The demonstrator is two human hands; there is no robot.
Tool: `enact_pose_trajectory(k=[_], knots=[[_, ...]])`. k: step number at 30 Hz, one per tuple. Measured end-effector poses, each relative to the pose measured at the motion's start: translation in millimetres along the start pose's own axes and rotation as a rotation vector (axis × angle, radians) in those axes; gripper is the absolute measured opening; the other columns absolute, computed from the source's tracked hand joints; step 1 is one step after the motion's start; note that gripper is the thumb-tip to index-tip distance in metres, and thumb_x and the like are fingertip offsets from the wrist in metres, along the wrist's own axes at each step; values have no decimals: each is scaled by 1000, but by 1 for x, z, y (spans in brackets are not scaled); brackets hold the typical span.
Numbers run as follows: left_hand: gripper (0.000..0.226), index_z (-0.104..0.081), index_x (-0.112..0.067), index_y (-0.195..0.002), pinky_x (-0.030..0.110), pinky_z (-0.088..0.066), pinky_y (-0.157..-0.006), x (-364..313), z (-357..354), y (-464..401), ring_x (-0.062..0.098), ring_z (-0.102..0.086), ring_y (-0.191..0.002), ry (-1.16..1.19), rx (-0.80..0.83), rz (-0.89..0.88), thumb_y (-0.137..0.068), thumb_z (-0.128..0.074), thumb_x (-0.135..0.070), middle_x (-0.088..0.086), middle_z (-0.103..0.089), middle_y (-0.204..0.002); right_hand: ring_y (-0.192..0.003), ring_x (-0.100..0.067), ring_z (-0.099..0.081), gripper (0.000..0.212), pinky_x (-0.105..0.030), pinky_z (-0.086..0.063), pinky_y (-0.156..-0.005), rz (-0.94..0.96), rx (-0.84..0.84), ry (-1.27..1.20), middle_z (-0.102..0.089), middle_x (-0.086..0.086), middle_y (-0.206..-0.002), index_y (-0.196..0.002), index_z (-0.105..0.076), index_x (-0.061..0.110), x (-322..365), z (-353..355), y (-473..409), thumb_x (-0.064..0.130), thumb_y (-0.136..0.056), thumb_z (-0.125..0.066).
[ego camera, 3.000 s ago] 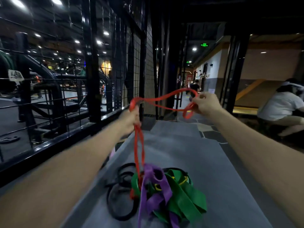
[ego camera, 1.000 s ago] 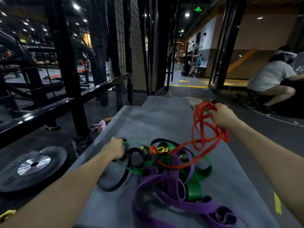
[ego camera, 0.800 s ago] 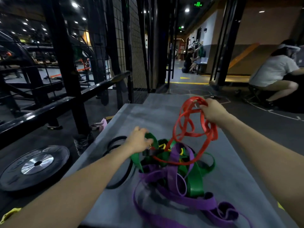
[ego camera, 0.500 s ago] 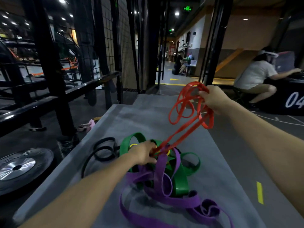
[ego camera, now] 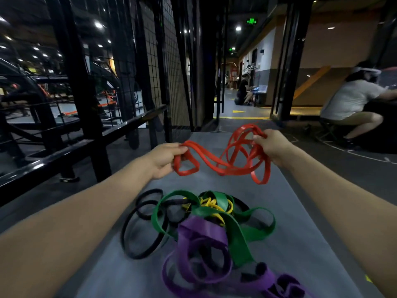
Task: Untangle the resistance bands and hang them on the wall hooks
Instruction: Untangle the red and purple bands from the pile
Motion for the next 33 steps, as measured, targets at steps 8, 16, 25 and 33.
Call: enact_pose_trajectory(k=[8,16,25,33], knots=[[27,-55,-13,-69,22,-34,-56,30,-69,-98,1,-53,-36,7,-98,132,-94,-46,-8,-8,-55,-35,-90,-34,-61,29,-33,-45,-71,115,14,368,-65,-20,-95,-103,-58,-2,-34,-21,-49,25,-91,-56],[25,-62,-16,-73,32,-45,-92,38,-107,-257,22,-57,-89,-54,-176,-192,-81,-56,7,5,-65,-79,-91,-35,-55,19,-41,-46,-73,301,-181,581,-55,-15,-105,-106,-48,9,-73,-6,-157,25,-96,-46],[40,-60,-1,-118,32,-47,-88,222,-148,-291,30,-59,-111,-1181,174,104,-81,-63,-15,16,-62,-121,-131,-39,-30,47,-49,-30,-106,-92,210,965,-34,-15,-139,-139,-36,26,-293,-78,-172,18,-93,-45],[26,-67,1,-104,27,-39,-71,194,-131,-270,18,-54,-82,-1164,150,91,-82,-64,-14,9,-58,-88,-117,-38,-53,49,-41,-45,-99,-34,236,882,-55,-18,-129,-135,-44,24,-266,-77,-165,15,-87,-51]])
Point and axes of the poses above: each hand's wrist, its own y-axis away from the middle knuckle, its own z-axis out of the back of the hand, x = y × z, the point moved 9 cm from there along -y, towards the middle knuckle
